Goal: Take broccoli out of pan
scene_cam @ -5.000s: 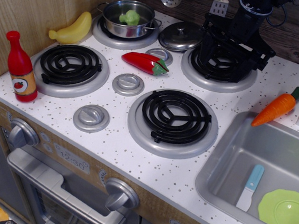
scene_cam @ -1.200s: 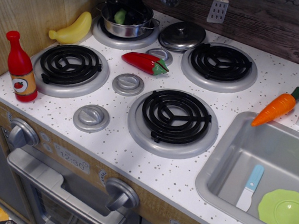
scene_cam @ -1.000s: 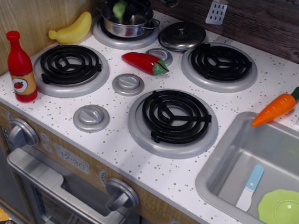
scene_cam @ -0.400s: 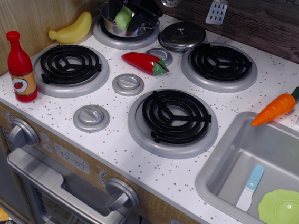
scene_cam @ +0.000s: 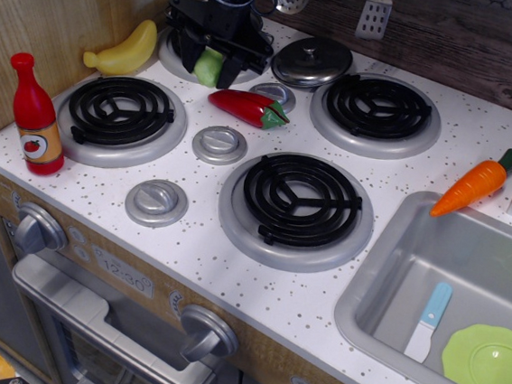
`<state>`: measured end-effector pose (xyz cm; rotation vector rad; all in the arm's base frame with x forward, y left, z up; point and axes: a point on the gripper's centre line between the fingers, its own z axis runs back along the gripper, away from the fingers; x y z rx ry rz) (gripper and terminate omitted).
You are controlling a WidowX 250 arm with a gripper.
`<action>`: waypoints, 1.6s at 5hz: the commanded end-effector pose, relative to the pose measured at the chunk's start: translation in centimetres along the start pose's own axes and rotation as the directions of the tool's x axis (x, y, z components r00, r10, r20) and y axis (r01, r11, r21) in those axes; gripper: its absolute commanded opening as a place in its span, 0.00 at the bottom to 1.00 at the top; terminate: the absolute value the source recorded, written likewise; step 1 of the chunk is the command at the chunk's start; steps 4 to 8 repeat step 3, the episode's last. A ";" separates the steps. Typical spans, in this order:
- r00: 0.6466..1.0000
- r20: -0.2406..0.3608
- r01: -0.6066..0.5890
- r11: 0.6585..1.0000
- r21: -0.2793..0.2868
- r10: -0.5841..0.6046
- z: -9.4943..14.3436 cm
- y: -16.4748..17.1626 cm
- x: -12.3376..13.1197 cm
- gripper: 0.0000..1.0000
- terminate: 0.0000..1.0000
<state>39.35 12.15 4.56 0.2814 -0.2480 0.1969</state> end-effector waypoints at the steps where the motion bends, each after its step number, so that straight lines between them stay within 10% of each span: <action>1: 0.996 0.078 0.051 0.992 -0.118 -0.041 2.0 1.1 0.9 1.00 0.00; 2: 0.996 0.078 0.051 0.992 -0.118 -0.041 2.0 1.1 0.9 1.00 0.00; 3: 0.996 0.078 0.051 0.992 -0.118 -0.041 2.0 1.1 0.9 1.00 1.00; 8: 0.996 0.078 0.051 0.992 -0.118 -0.041 2.0 1.1 0.9 1.00 1.00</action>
